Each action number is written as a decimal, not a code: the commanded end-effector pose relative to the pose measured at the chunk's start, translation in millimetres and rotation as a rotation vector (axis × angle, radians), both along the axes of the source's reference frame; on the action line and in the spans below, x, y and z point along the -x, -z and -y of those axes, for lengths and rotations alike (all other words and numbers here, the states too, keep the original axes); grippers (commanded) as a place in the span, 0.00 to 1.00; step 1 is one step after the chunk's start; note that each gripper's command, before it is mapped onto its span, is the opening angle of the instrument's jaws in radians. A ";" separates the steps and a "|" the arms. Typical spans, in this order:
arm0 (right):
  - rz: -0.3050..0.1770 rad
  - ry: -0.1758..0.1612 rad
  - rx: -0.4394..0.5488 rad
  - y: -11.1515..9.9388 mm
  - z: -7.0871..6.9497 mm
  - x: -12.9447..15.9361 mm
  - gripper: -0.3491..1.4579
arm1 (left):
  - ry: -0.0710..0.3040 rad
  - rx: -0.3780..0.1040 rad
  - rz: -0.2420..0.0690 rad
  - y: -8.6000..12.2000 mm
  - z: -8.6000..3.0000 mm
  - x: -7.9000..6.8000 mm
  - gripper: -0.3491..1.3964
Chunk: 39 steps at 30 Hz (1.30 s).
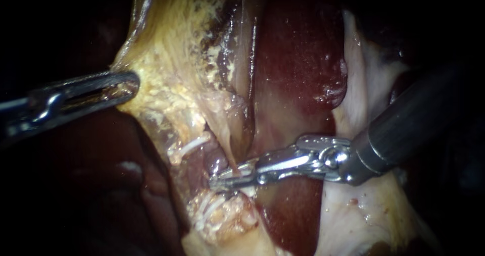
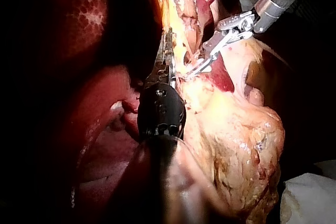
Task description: Going back second clip right tube
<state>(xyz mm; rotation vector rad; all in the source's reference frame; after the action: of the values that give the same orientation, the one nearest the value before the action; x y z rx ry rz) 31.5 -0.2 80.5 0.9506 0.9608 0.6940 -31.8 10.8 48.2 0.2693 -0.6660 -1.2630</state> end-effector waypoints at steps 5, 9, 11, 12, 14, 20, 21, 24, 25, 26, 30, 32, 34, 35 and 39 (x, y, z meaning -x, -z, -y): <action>0.002 -0.003 0.001 0.1 0.0 0.0 0.00 | 0.001 0.000 0.000 -0.1 0.1 0.1 0.00; -0.034 -0.008 0.016 0.1 -0.1 0.0 0.35 | 0.001 0.001 0.000 -0.1 0.1 0.1 0.00; -0.071 -0.023 0.078 0.0 -0.2 -0.1 0.50 | 0.001 0.001 0.000 -0.1 0.1 0.1 0.00; -0.079 -0.038 0.105 0.1 -0.2 -0.2 0.52 | 0.001 0.001 0.000 -0.1 0.1 0.1 0.00; -0.113 -0.048 0.185 0.1 -0.3 0.0 0.52 | 0.001 0.001 0.000 -0.1 0.1 0.1 0.00; -0.129 -0.048 0.288 1.0 -1.9 1.5 0.52 | 0.001 0.001 -0.001 -0.2 0.1 0.1 0.00; -0.131 -0.048 0.298 1.1 -2.3 1.9 0.52 | 0.001 0.001 -0.001 -0.2 0.1 0.1 0.00; -0.130 -0.052 0.317 1.7 -3.3 3.0 0.52 | 0.002 0.001 -0.001 -0.2 0.1 0.1 0.00; -0.128 -0.055 0.329 1.9 -3.5 3.4 0.52 | 0.002 0.001 -0.001 -0.2 0.1 0.1 0.00; -0.126 -0.057 0.328 2.1 -3.7 3.8 0.52 | 0.002 0.001 -0.001 -0.2 0.1 0.1 0.00; -0.125 -0.059 0.330 2.7 -4.3 4.9 0.52 | 0.002 0.001 -0.001 -0.2 0.2 0.2 0.00; -0.126 -0.058 0.329 2.9 -4.4 5.3 0.52 | 0.002 0.001 -0.001 -0.2 0.2 0.2 0.00; -0.134 -0.050 0.344 3.3 -4.4 6.0 0.52 | 0.002 0.001 -0.001 -0.2 0.2 0.2 0.00; -0.137 -0.047 0.348 3.5 -4.5 6.4 0.52 | 0.002 0.001 -0.001 -0.2 0.2 0.2 0.00; -0.177 -0.014 0.439 5.5 -5.2 8.3 0.52 | 0.003 0.001 -0.002 -0.2 0.2 0.2 0.00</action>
<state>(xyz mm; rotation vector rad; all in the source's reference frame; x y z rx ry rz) 23.0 5.2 74.6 0.6108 1.2229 0.3695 -32.0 10.6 48.4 0.2663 -0.6661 -1.2649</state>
